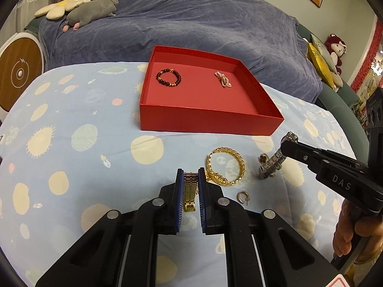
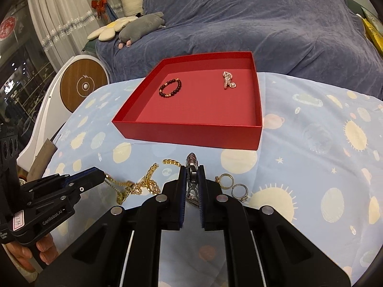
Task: Organize jewelry
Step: 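Carry both watches into the red box and open both grippers, then lift both open grippers out of the red box, then close the left gripper around the gold chain bangle while the right gripper approaches the gold rings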
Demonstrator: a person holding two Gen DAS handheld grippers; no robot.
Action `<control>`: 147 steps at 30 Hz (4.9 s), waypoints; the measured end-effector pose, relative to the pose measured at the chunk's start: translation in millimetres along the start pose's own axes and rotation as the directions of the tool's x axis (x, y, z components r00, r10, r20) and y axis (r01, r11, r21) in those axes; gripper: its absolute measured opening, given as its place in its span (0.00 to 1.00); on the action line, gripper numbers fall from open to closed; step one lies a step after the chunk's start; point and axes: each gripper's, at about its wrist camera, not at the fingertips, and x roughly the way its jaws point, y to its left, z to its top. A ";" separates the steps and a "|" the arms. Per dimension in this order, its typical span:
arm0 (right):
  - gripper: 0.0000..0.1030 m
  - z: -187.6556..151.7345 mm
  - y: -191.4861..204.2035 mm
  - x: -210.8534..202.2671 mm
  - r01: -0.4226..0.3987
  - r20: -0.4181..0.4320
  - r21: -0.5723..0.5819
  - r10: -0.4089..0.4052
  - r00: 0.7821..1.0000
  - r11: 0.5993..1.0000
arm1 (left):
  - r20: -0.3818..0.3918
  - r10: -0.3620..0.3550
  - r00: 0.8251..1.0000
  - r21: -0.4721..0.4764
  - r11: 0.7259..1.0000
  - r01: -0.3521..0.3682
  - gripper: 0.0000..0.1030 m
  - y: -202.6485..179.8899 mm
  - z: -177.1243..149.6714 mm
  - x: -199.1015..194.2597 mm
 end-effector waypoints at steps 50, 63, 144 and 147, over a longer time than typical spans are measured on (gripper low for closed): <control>0.24 127.3 -41.3 50.6 0.067 0.144 0.085 -0.078 0.986 0.994 | 0.180 0.129 0.975 0.015 0.991 -0.134 0.46 14.4 149.7 71.2; 0.26 14.9 -32.6 -35.4 0.056 0.033 0.128 -0.061 0.998 0.990 | 0.119 0.157 0.980 0.015 0.987 -0.160 0.58 14.5 67.2 -0.5; 0.22 -4.3 -15.3 58.7 0.111 -0.103 0.051 -0.105 0.989 0.993 | 0.026 0.127 0.992 0.006 0.992 -0.127 0.52 39.9 -2.4 10.3; 0.22 -6.7 -11.9 60.7 0.110 -0.110 0.034 -0.105 0.988 0.993 | 0.019 0.132 0.991 0.001 0.991 -0.132 0.52 46.3 -5.5 9.7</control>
